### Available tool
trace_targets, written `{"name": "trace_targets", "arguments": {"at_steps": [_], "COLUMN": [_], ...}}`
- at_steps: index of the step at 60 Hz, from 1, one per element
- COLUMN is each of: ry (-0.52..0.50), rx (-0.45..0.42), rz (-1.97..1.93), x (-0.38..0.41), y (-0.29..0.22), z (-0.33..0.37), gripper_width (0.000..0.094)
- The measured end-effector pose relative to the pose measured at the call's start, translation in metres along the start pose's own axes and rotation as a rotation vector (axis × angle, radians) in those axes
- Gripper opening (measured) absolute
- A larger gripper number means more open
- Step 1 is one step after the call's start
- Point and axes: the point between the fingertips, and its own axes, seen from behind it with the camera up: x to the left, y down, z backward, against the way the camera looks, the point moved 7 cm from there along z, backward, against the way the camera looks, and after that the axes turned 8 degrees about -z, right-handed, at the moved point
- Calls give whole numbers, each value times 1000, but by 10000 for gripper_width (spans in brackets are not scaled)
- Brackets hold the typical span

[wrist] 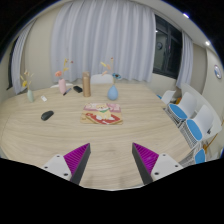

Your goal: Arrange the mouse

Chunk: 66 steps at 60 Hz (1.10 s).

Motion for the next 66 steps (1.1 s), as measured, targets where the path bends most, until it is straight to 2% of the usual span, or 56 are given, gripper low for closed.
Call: {"name": "trace_targets", "arguments": {"at_steps": [16,32,46,66], "ry": [-135,-218,-248,-277], "rx": [29,55,85,60], "rz": [84,89,87,95], "x": [84,156,221,330], "y": [24,43,56,57], "z": [6,10,6,-36], "gripper_width": [859,859,861,859]}}
